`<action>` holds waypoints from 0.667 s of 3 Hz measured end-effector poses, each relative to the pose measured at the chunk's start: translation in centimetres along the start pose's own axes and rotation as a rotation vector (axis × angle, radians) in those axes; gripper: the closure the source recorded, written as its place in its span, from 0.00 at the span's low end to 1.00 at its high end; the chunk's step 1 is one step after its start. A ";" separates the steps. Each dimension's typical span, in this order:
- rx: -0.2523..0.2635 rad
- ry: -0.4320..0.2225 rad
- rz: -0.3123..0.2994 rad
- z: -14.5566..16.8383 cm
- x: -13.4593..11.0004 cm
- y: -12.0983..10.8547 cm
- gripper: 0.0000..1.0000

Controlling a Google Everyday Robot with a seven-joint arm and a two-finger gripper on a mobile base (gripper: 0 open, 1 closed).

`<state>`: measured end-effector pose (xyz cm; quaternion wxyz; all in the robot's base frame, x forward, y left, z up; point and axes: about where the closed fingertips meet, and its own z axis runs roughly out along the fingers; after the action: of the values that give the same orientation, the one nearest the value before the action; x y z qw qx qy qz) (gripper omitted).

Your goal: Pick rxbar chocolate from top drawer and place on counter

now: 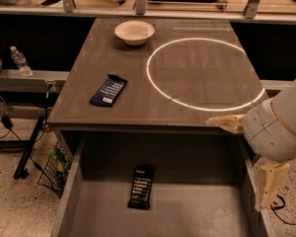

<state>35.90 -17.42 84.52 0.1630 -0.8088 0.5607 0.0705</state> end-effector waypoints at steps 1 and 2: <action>-0.031 0.054 -0.129 2.1 -0.5 -0.5 0.00; -0.110 0.098 -0.324 6.9 -1.0 -1.0 0.00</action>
Offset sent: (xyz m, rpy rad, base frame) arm 0.0221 0.0673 -0.1440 -0.2809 -0.0192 0.6673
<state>36.98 -13.85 78.55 0.1000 -0.8987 0.4256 0.0344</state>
